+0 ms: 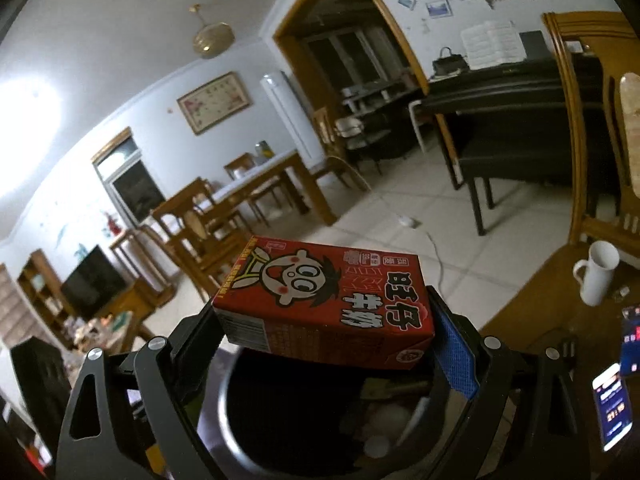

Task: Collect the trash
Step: 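Carry both items over the bin and open both tools to drop them, then grasp the green Doublemint gum pack with the left tool while the right tool grasps the white bubble bag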

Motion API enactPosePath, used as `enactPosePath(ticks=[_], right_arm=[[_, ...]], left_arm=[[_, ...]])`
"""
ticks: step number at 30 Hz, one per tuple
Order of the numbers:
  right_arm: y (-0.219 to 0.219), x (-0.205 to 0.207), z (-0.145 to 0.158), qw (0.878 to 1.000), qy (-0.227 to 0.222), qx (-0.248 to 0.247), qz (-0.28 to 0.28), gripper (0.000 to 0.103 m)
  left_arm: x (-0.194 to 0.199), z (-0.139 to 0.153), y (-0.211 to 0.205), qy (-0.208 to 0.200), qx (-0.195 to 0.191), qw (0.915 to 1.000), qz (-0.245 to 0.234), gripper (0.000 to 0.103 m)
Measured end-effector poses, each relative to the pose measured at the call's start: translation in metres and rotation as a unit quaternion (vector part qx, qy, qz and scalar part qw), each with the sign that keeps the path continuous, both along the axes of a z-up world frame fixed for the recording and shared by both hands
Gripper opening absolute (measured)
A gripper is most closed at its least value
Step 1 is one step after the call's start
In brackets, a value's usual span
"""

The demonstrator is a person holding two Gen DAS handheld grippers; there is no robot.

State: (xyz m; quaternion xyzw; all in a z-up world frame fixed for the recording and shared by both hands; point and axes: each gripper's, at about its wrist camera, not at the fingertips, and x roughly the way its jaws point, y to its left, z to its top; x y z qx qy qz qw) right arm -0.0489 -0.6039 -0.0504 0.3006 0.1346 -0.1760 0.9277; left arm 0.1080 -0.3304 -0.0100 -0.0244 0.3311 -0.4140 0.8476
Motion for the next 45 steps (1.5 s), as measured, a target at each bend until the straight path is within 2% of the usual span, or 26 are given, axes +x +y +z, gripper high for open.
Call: enactPosePath(ticks=[5,9,19,23,25,26,27,30,38,45], right_arm=[[-0.023,0.006,-0.020,1.000,0.021,0.011,0.004,0.091],[-0.010,0.031,-0.027,0.999,0.033,0.025,0.015,0.091],[0.005,0.057,-0.039,0.997,0.041,0.041,0.042,0.091],[0.007,0.052,-0.043,0.997,0.043,0.054,0.043,0.092],[-0.003,0.058,-0.046,0.996,0.049,0.064,0.043,0.092],[-0.004,0.059,-0.044,0.996,0.051,0.064,0.041,0.093],[-0.004,0.057,-0.043,0.996,0.050,0.065,0.040,0.095],[-0.004,0.057,-0.041,0.996,0.042,0.067,0.043,0.096],[0.017,0.063,-0.034,0.995,0.042,0.053,0.067,0.096],[0.067,0.083,-0.030,0.990,0.051,0.025,0.129,0.096]], left_arm=[[0.002,-0.008,-0.011,0.007,0.015,0.9999,-0.005,0.046],[0.003,-0.015,-0.016,0.010,0.026,0.9996,-0.005,0.046],[0.008,-0.020,-0.021,0.018,0.039,0.9990,-0.006,0.046],[0.011,-0.021,-0.028,0.027,0.047,0.9985,-0.007,0.053],[0.011,-0.020,-0.027,0.025,0.049,0.9985,0.000,0.072],[0.011,-0.018,-0.025,0.021,0.047,0.9986,0.006,0.076],[0.011,-0.016,-0.024,0.018,0.046,0.9987,0.009,0.079],[0.010,-0.011,-0.019,0.012,0.044,0.9988,0.016,0.079],[0.005,0.000,0.013,0.007,0.046,0.9986,0.027,0.082],[0.000,0.010,0.090,-0.001,0.052,0.9972,0.055,0.082]])
